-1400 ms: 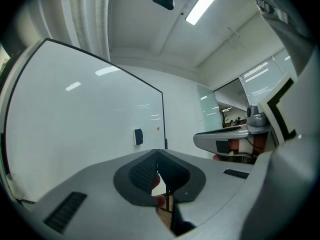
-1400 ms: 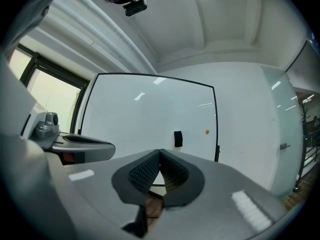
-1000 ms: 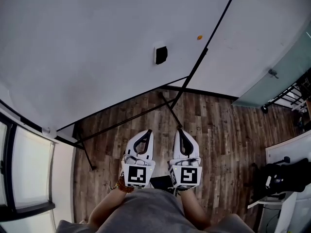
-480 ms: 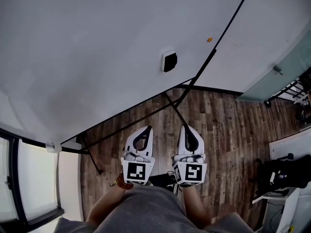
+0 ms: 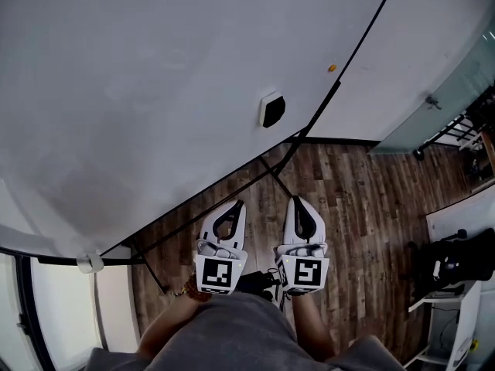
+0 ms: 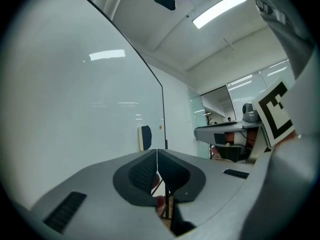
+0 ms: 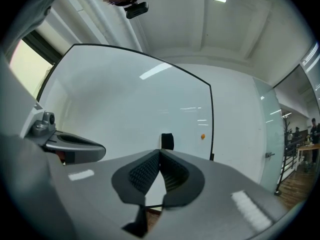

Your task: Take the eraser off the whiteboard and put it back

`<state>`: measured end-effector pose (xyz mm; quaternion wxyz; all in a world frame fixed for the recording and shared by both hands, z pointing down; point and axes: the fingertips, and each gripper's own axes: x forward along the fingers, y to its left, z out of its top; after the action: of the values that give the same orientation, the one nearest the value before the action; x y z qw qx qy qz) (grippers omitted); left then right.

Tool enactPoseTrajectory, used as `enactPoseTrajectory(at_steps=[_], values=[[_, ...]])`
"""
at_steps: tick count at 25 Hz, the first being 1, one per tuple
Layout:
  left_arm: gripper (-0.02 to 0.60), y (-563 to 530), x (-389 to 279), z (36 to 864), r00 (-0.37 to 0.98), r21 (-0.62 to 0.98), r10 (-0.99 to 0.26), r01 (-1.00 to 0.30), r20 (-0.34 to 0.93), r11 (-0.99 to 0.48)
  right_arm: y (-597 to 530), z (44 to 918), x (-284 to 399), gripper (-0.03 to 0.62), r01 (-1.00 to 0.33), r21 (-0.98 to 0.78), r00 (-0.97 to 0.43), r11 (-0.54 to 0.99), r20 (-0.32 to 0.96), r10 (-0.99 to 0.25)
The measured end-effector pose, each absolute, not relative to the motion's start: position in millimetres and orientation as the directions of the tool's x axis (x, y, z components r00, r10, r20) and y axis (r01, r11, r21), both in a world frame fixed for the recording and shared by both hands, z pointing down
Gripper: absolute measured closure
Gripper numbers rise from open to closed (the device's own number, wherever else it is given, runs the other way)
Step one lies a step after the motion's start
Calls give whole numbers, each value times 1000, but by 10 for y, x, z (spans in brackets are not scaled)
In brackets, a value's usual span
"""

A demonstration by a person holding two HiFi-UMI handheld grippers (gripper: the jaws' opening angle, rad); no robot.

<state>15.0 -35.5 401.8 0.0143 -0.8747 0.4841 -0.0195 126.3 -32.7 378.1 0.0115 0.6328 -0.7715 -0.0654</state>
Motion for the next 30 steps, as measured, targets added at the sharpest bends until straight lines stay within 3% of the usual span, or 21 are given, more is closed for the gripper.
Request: enactPoseTrajectory(at_steps=[30], values=[[574, -1207, 89, 4094, 538, -9, -843, -843, 14, -539, -1395, 3729, 1204, 582, -966, 163, -216, 201, -83, -973]])
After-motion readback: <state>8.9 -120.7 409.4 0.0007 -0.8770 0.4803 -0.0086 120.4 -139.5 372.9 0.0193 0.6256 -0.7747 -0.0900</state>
